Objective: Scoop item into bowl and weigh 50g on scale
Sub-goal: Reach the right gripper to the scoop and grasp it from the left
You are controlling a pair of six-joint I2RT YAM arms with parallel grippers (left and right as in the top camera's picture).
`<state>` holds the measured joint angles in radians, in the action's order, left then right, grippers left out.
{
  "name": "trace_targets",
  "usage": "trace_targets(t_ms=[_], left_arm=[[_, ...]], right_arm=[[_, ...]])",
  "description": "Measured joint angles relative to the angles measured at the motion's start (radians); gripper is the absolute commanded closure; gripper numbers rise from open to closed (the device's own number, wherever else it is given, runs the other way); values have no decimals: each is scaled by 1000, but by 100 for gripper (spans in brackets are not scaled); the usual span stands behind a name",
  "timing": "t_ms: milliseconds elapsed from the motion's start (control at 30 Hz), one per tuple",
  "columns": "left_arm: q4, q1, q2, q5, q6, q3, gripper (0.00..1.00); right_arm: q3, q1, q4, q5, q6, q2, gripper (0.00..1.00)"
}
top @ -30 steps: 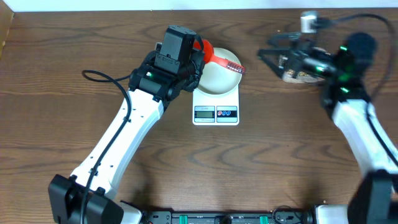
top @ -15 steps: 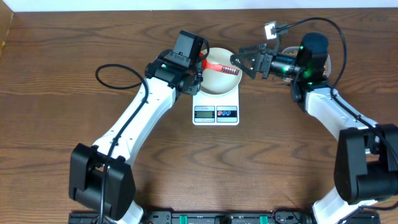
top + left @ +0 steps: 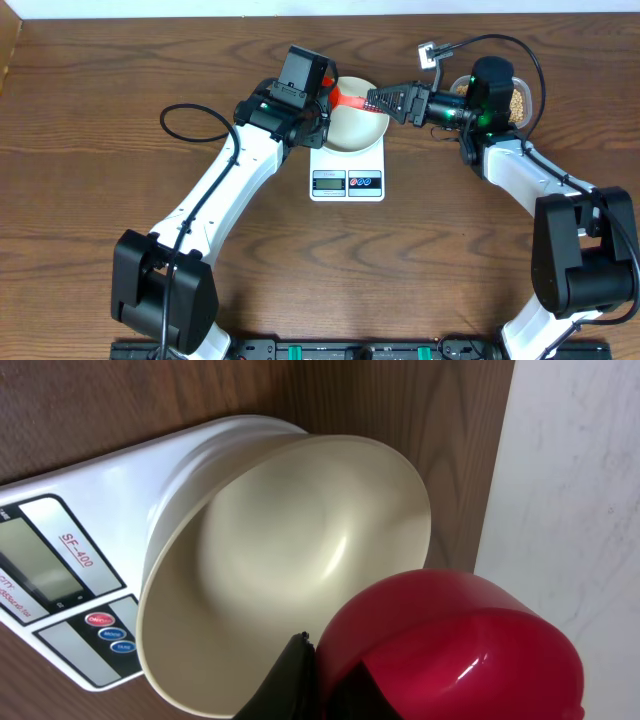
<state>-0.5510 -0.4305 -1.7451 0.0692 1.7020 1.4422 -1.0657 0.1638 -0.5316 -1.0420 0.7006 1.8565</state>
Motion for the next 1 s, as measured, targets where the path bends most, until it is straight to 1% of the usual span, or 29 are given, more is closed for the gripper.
trace_targets(t_ms=[100,200,267,400,600,700,833,933,1000], left_arm=[[0,0,0,5,0,0,93],[0,0,0,16,0,0,93],[0,0,0,28,-1,0,93],[0,0,0,38,-11,0,93],[0,0,0,41,-27,0,93],[0,0,0,42,-28,0,93],[0,0,0,46,-31,0,93],[0,0,0,48,-32,0,92],[0,0,0,48,-34,0,93]], right_arm=[[0,26,0,3,6,0,49],[0,54,0,3,9,0,58],[0,68,3,7,13,0,62],[0,77,4,12,15,0,68],[0,76,4,18,15,0,73],[0,76,4,19,17,0,78],[0,76,3,21,20,0,87],[0,76,3,21,22,0,97],[0,76,2,18,23,0,99]])
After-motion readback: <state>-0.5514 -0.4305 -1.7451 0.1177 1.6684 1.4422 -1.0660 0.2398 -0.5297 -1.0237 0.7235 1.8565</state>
